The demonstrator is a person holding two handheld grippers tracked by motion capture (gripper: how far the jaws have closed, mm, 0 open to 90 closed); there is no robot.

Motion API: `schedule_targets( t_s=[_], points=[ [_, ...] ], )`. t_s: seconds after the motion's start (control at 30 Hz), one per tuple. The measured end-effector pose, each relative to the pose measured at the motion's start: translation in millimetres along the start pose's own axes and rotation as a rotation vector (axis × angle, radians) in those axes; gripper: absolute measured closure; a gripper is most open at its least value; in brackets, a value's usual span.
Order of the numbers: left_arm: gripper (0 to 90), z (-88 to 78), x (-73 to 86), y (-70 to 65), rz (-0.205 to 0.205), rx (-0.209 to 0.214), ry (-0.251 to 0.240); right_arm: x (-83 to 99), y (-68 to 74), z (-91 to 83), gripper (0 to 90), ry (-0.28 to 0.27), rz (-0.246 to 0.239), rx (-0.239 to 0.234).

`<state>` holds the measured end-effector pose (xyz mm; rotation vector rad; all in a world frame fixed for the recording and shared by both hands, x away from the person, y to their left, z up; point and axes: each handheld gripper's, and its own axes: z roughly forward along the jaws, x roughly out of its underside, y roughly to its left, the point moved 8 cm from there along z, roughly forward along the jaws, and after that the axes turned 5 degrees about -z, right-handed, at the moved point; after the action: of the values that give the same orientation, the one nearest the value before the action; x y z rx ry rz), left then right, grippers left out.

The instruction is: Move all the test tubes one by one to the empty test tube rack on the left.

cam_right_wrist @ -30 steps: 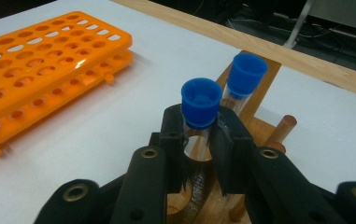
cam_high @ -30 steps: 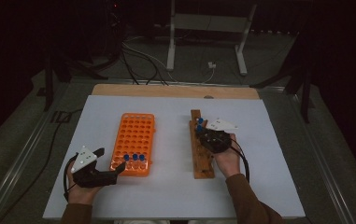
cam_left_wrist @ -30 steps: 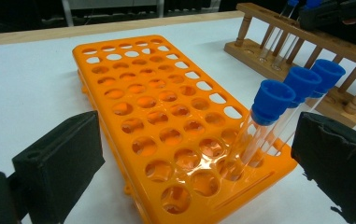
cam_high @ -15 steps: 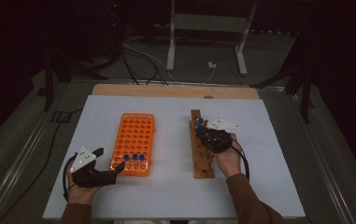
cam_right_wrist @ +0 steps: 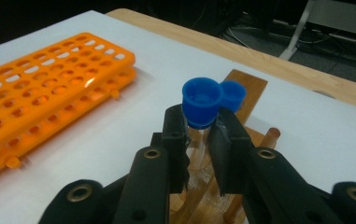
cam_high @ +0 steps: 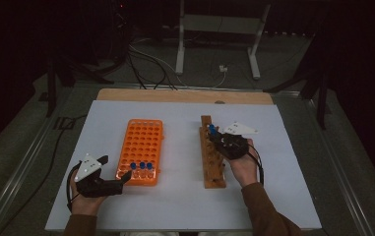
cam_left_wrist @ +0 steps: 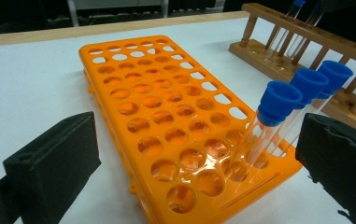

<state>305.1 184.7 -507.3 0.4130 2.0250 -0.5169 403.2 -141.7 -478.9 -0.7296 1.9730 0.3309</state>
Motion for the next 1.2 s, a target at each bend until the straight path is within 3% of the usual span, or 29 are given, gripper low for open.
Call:
schedule_targets(
  t_s=[0.4, 0.77, 0.97, 1.2],
  points=[
    [0.5, -0.6, -2.0, 0.5, -0.003, -0.003, -0.001, -22.4, -0.4, -18.8, 77.4, -0.051, -0.016, -0.007],
    [0.6, -4.1, -14.5, -1.0, 0.004, 0.016, -0.020, -36.7, 4.7, -28.6, 77.4, -0.074, -0.047, -0.017],
    [0.7, -6.5, -26.8, -3.2, 0.008, 0.025, -0.038, -45.1, 15.7, -27.0, 77.3, -0.084, -0.061, -0.046],
    [1.3, 0.2, -38.4, -12.9, 0.024, 0.045, -0.038, -51.7, 38.6, -17.6, 77.4, -0.073, -0.086, -0.103]
  ],
)
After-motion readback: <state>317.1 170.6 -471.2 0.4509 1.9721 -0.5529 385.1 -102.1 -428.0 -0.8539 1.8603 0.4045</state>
